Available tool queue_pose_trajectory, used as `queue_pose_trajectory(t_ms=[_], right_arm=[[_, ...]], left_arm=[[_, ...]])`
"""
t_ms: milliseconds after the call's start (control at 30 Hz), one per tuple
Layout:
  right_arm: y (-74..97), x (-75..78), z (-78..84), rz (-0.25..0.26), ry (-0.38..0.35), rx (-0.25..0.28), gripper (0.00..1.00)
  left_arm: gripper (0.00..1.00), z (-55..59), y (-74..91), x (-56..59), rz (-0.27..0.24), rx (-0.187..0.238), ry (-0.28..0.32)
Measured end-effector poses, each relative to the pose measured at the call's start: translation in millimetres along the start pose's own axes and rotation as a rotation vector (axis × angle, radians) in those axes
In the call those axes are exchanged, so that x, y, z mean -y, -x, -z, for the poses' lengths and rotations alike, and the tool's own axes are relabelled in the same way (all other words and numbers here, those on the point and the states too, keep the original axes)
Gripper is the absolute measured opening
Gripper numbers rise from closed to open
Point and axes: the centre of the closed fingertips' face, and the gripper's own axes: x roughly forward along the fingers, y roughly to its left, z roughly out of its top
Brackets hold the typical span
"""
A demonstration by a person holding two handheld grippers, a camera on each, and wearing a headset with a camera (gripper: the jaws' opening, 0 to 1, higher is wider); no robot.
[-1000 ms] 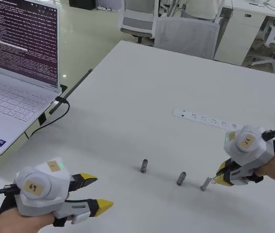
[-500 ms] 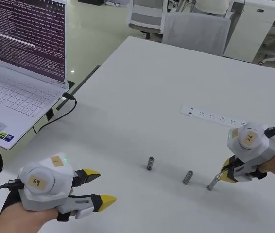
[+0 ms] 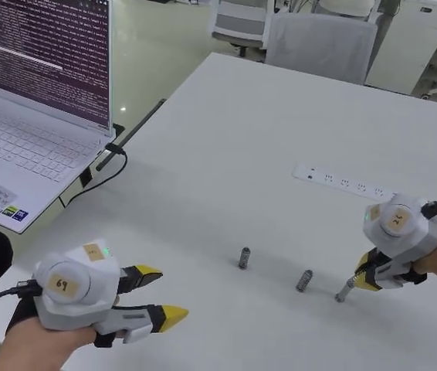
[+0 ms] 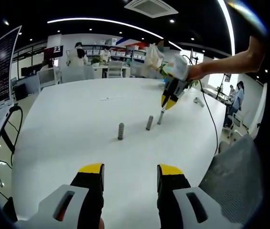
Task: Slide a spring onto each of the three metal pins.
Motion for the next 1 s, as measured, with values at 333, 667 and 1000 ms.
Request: queue_pose_trajectory(t_ms=[333,667,1000], right_arm=[[-10.7,-0.6,1.7,-0.014,0.016,-0.021,0.08],[-23.4,-1.1,2.3,-0.025,0.038,-0.051,0.08],[-34.8,-1.1,7.3,-0.032,0.032,-0.066,0.08]], left_arm=[[0.38,0.2,0.3,-1.7,-0.003,-0.002,0.003],[0.38,0.4,1.8,-4.5,-0.010,-0.001,0.008],[0.39,-0.2,2.8,-5.7,-0.016,0.000,0.012]])
